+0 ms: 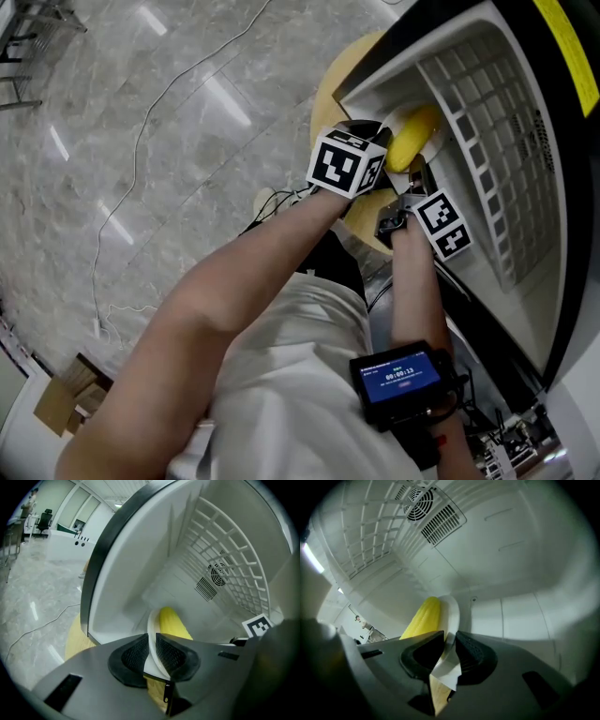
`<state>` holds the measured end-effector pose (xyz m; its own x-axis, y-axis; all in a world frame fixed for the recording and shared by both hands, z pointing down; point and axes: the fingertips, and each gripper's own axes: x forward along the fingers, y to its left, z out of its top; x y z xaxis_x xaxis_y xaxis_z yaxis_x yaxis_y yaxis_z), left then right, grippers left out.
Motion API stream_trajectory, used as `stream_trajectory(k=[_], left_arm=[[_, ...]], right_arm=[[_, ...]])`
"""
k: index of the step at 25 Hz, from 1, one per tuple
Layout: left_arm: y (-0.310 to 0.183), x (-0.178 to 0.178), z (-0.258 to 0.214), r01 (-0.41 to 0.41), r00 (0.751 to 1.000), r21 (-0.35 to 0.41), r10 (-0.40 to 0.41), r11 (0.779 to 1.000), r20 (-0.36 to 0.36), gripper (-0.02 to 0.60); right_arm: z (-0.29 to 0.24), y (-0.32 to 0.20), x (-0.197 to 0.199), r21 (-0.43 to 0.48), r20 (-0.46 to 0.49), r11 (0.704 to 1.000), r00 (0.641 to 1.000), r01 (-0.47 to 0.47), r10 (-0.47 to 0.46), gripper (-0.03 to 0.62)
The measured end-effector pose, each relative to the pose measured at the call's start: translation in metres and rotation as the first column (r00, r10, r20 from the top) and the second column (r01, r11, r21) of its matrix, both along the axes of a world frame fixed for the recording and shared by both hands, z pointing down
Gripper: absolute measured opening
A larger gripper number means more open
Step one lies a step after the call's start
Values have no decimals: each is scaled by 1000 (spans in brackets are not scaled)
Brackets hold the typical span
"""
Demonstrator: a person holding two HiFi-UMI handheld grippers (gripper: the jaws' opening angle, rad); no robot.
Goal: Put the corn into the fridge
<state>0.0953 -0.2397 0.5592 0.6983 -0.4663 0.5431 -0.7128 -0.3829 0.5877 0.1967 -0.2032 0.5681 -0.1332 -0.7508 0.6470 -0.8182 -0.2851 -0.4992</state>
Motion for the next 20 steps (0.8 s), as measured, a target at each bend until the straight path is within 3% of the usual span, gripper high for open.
stream_trajectory(k=[9,20], left_arm=[[-12,13,2,-26,996,32,23,999,91,55],[-14,17,15,-73,982,20,68,997,176,55]], right_arm=[[0,-10,9,-86,-137,996,990,26,-37,72],[7,-11,11,-145,-172,989,984,23,-48,77]])
